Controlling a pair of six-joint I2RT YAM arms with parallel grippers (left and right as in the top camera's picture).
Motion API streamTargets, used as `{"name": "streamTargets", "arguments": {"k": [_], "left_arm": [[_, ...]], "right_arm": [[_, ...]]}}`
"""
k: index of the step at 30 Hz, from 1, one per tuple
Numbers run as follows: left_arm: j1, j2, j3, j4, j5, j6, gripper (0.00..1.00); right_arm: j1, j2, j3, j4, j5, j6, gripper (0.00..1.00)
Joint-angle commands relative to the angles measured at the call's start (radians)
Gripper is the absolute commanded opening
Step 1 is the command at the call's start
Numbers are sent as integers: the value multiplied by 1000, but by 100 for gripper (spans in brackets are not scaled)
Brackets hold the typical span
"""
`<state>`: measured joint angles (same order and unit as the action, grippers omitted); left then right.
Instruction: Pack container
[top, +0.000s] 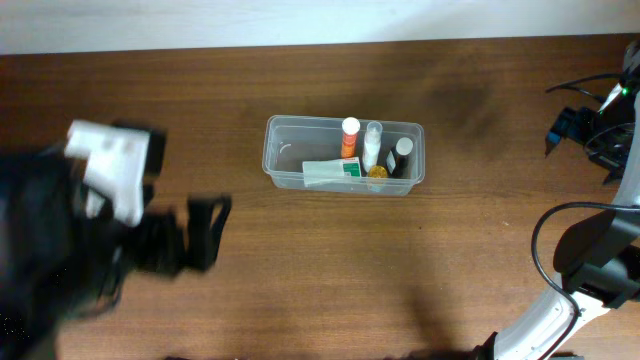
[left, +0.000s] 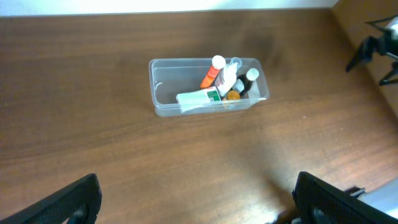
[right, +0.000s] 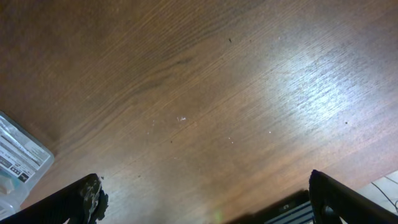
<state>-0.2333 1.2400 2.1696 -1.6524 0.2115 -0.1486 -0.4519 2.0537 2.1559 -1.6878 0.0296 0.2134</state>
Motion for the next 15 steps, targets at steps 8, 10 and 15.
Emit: {"name": "streamTargets", "arguments": {"k": [8,10,15], "left_arm": [[2,-233,-171,-33,10,23,99],[2,-246,-171,-35,10,23,99],[2,-262,-171,-35,4,24,99]], "right_arm": [[0,-37,0,1,16,9,98],[0,-37,0,1,16,9,98],[0,-37,0,0,16,9,98]]}}
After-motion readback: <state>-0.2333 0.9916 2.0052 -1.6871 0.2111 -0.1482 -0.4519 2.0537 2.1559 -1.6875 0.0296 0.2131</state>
